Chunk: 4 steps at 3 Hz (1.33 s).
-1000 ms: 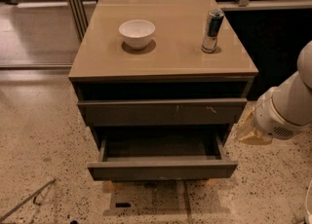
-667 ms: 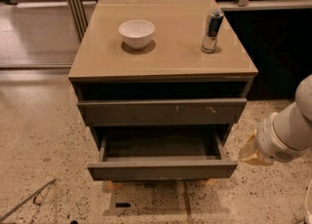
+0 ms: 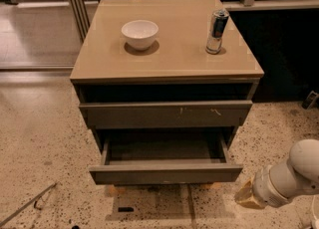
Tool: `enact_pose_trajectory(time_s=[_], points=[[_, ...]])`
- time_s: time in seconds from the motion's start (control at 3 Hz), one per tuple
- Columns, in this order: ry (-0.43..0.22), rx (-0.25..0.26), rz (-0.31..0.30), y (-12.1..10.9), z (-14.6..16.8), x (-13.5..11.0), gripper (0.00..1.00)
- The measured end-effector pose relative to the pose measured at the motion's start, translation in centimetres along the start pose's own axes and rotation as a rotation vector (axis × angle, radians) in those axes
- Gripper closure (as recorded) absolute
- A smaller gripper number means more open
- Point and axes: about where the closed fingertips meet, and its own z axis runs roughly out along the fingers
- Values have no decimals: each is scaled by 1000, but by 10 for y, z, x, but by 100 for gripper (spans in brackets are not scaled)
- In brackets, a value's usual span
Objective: Close middle drawer
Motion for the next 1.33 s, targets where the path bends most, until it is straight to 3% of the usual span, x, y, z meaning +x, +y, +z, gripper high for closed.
enact_pose_trajectory(time_s=[0.33, 0.67, 1.0, 1.33], points=[[-13, -50, 17, 6, 24, 7, 100], [-13, -50, 17, 6, 24, 7, 100], [-42, -21, -23, -2, 45, 24, 100], [-130, 42, -90, -21, 82, 36, 100]])
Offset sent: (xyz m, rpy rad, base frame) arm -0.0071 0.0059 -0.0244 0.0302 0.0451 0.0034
